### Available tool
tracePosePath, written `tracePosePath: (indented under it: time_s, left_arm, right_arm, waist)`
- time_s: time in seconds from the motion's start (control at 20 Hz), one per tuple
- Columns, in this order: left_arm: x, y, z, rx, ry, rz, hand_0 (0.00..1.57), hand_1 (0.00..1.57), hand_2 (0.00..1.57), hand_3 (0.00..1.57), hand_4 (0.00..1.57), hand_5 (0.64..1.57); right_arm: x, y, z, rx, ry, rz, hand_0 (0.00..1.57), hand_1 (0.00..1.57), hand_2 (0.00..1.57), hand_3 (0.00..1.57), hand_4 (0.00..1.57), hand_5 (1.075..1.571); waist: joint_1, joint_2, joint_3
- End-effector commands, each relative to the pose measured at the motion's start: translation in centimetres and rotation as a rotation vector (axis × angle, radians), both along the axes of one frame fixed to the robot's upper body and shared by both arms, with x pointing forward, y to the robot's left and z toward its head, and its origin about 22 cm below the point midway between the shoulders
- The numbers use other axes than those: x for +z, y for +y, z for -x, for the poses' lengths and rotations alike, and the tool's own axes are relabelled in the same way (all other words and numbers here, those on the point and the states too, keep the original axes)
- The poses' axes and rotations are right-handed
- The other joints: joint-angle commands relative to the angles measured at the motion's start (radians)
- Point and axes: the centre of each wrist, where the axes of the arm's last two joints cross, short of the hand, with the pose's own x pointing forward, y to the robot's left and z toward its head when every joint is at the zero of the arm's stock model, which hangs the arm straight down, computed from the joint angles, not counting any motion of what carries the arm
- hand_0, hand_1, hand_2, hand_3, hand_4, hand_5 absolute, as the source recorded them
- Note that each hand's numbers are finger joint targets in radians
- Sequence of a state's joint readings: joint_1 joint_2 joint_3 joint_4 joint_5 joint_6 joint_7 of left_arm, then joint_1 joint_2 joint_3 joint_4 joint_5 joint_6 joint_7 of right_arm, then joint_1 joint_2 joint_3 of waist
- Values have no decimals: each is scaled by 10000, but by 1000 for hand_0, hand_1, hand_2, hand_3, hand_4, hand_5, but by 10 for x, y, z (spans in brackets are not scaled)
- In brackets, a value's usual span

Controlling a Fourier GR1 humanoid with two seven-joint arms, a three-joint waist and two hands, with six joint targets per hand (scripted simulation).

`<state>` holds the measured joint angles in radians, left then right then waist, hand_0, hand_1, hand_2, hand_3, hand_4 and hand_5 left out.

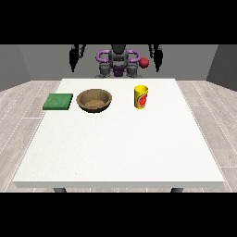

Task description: Pick the cup and pour the ball into the bowl, then pick the bowl and place it on the pad

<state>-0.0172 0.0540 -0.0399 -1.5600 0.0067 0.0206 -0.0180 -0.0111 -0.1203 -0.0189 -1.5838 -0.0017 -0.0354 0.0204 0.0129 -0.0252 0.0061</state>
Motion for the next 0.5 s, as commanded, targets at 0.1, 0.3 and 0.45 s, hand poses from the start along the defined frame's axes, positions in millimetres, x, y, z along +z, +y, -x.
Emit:
tracePosePath:
  time_s: [0.1, 0.3, 0.45]
  left_arm:
    - [23, 5, -3, -13, -240, -247, 0, 0, 0, 0, 0, 1470]
    - [-3, -13, 19, 779, -662, 750, 0, 0, 0, 0, 0, 1470]
    - [7, -43, 15, 729, -1643, 692, 0, 0, 0, 0, 0, 1471]
  right_arm:
    - [27, -3, -4, 178, -410, 219, 0, 0, 0, 0, 120, 1563]
    - [-30, -38, 42, -357, -23, -1466, 0, 0, 0, 0, 120, 1563]
    - [-30, -76, 35, -164, -924, -1712, 0, 0, 0, 0, 0, 1565]
  waist:
    - [13, -2076, -70]
    - [-160, -1371, -26]
    - [-161, -623, -45]
